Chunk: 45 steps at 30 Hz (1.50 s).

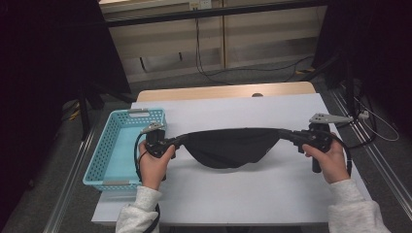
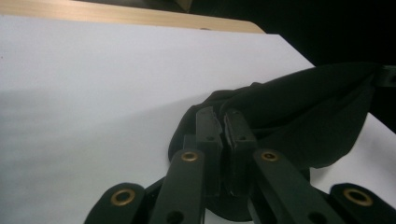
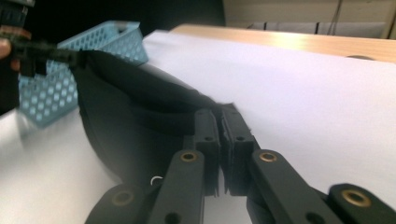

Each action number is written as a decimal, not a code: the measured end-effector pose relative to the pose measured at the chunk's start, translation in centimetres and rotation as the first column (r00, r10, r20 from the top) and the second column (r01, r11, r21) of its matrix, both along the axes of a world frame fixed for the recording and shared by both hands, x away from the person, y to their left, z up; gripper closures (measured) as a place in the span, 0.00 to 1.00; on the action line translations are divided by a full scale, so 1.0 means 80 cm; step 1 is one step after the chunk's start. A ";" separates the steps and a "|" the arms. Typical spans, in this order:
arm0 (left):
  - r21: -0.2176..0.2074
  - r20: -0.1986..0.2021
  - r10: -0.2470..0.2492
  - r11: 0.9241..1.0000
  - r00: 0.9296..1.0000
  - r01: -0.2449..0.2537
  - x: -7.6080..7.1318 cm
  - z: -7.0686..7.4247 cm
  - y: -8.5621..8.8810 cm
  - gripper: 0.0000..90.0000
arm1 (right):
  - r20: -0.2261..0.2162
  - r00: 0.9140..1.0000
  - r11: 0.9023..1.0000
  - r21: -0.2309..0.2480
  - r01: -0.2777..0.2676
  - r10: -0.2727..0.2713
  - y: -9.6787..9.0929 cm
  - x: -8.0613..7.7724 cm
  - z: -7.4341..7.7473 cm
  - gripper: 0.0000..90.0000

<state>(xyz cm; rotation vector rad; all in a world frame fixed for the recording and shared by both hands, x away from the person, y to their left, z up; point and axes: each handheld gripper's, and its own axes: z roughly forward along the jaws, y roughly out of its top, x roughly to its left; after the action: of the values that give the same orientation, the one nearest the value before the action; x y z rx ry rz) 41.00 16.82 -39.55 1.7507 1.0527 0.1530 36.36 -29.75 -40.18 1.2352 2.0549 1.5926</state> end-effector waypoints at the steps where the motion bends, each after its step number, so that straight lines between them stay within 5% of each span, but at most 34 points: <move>1: -0.006 0.003 0.003 1.000 1.000 -0.003 0.000 0.001 0.000 0.96 | -0.002 1.000 1.000 0.009 0.008 -0.008 -0.003 0.000 0.000 0.96; 10: -0.058 0.006 -0.029 0.998 1.000 0.029 -0.003 0.012 0.005 0.96 | 0.022 1.000 1.000 0.013 0.013 -0.013 -0.008 0.003 0.007 0.96; 12: -0.059 0.000 -0.057 0.997 0.998 0.057 -0.004 0.016 0.002 0.96 | 0.022 1.000 1.000 -0.015 0.017 -0.016 -0.007 0.001 0.007 0.96; 16: -0.031 -0.004 -0.037 0.999 0.999 0.036 -0.002 0.008 -0.002 0.95 | 0.014 1.000 0.997 -0.067 0.025 -0.024 0.004 0.004 -0.004 0.96; 20: -0.009 -0.034 -0.038 0.999 0.999 0.038 0.004 -0.007 -0.006 0.93 | 0.000 0.997 0.987 -0.141 0.082 -0.083 0.011 0.011 -0.014 0.96; 25: -0.002 -0.050 -0.047 0.999 0.998 0.047 0.006 -0.014 -0.012 0.78 | -0.018 0.987 0.967 -0.204 0.153 -0.160 0.014 0.022 -0.026 0.96; 27: -0.013 -0.044 -0.052 0.999 0.998 0.052 0.006 -0.015 -0.012 0.65 | -0.030 0.985 0.965 -0.206 0.160 -0.169 0.012 0.025 -0.029 0.96; 29: 0.009 -0.018 -0.037 0.999 0.999 0.038 0.005 -0.016 -0.012 0.49 | -0.032 0.984 0.964 -0.207 0.164 -0.175 0.010 0.026 -0.030 0.96; 32: 0.058 -0.015 -0.047 0.997 0.999 0.048 0.003 -0.022 -0.014 0.39 | -0.036 0.984 0.965 -0.204 0.164 -0.174 0.009 0.025 -0.030 0.96; 45: 0.145 -0.093 -0.102 0.983 0.991 0.114 -0.002 -0.059 -0.036 0.45 | -0.031 0.986 0.967 -0.202 0.153 -0.163 0.007 0.024 -0.028 0.96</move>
<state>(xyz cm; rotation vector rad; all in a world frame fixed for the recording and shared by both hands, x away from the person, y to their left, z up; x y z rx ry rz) 40.87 13.91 -44.24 1.9612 1.0260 0.0926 38.29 -29.17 -42.44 1.3373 2.0292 1.2654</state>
